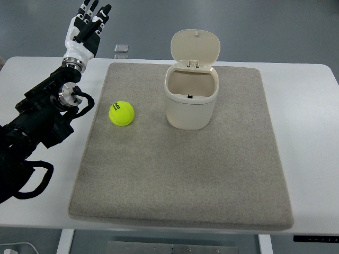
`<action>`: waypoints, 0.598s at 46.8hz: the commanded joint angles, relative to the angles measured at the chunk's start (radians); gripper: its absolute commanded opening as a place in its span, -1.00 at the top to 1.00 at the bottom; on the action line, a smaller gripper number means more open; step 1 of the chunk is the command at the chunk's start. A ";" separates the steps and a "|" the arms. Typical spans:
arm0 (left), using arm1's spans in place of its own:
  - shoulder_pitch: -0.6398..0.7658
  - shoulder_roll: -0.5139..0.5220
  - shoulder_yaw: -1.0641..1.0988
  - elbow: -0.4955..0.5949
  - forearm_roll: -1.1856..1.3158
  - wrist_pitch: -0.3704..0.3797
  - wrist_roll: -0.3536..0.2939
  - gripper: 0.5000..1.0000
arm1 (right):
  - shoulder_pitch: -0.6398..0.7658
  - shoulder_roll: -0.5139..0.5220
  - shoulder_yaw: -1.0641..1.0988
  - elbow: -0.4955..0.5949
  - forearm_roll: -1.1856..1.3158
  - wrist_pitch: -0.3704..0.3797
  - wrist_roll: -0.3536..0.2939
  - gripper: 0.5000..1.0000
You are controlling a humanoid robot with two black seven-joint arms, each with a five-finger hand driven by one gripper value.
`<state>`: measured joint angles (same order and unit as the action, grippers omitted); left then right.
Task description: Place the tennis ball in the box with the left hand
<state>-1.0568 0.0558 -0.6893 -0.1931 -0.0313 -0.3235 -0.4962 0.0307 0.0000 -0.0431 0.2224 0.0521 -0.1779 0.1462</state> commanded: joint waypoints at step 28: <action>-0.018 0.147 0.100 -0.118 0.011 -0.011 0.011 -0.96 | 0.000 0.000 0.000 0.000 0.000 0.000 0.000 -0.75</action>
<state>-1.0685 0.1949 -0.6335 -0.3112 -0.0186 -0.3302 -0.4855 0.0306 0.0000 -0.0436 0.2224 0.0522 -0.1779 0.1464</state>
